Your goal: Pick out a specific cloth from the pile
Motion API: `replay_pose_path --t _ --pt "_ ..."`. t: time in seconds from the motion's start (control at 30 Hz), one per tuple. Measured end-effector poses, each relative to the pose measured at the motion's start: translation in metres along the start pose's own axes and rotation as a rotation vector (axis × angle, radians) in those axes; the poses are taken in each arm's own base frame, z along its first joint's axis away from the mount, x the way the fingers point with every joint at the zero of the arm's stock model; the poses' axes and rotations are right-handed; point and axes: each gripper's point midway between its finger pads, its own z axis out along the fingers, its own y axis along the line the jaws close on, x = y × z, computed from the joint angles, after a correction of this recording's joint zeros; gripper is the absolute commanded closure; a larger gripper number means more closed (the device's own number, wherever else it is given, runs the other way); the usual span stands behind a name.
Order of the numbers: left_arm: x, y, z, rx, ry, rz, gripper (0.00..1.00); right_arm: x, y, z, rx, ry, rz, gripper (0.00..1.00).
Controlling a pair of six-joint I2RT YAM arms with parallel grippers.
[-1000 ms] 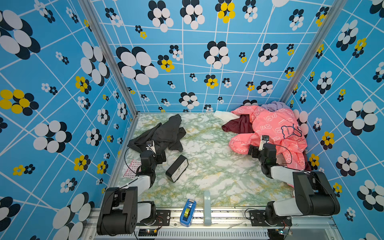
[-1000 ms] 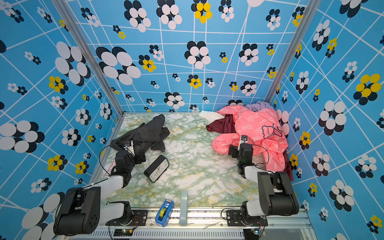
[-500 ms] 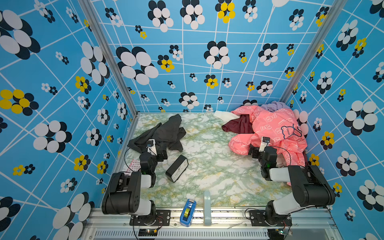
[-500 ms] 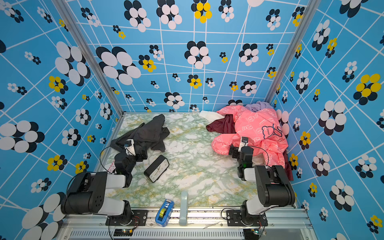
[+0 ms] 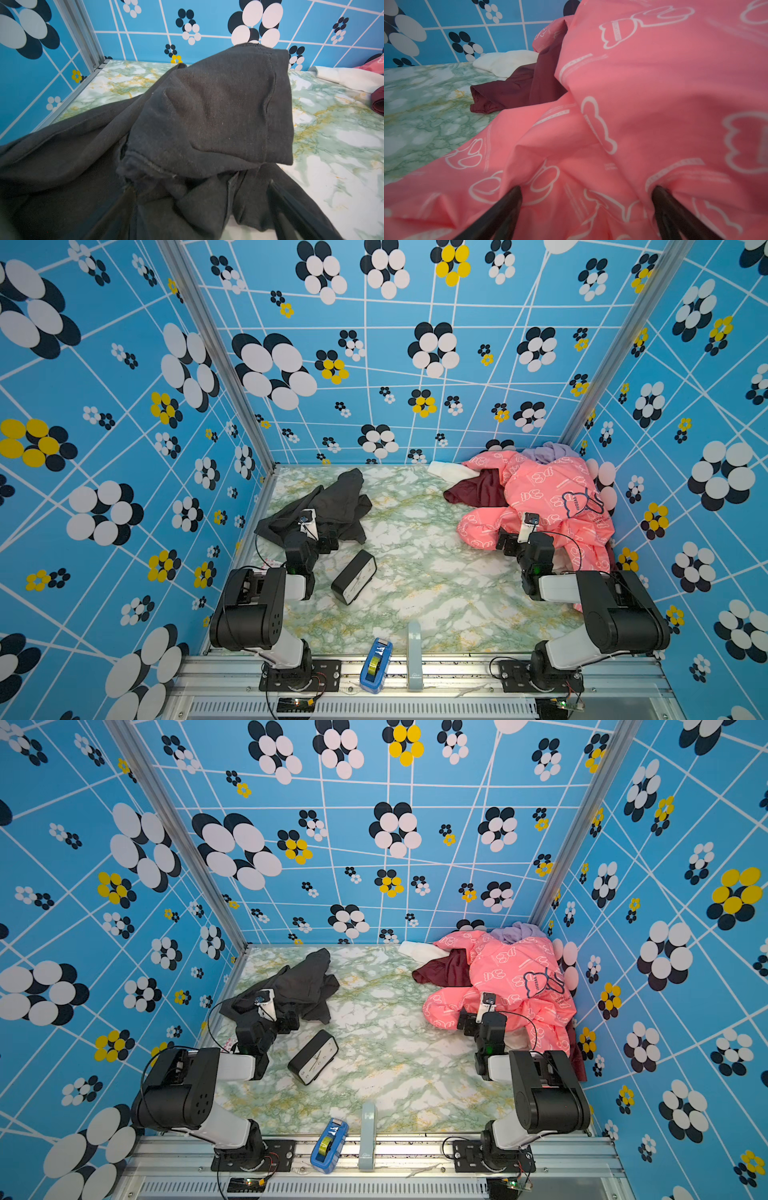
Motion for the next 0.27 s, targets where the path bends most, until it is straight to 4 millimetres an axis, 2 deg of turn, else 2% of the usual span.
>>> replay_pose_path --t 0.27 --pt "0.0098 -0.0020 0.0001 -0.003 0.039 0.018 0.01 -0.0016 0.0001 0.0005 0.000 -0.003 0.000 0.01"
